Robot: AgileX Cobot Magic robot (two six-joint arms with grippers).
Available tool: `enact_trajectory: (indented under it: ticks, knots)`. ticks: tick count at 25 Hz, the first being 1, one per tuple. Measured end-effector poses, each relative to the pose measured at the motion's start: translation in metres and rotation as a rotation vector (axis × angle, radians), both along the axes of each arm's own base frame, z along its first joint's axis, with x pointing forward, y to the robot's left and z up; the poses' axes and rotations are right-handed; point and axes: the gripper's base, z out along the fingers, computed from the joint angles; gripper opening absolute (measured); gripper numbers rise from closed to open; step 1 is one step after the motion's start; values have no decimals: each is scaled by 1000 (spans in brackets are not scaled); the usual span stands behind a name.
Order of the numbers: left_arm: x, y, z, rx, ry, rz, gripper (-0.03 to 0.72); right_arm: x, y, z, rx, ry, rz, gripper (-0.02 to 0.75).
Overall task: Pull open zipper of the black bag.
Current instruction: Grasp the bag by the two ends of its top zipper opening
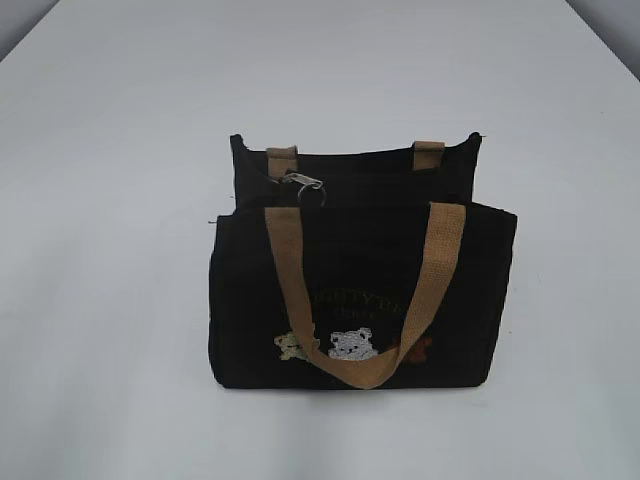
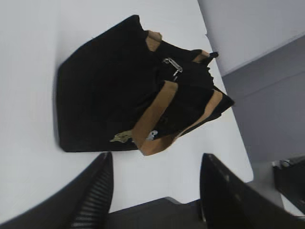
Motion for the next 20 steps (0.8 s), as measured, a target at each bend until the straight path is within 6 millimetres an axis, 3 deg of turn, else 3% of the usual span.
enact_trajectory:
  ticks: [9,16,20]
  knots:
    - [90,-16,-32,-111,219,-116,435,38,8,0,5,227,126,371]
    - [149,-51,-33,-48,245,-197,435,79,26,30,53,138,246,371]
    - [186,-74,-44,-17,276,-220,435,107,35,44,30,130,327,371]
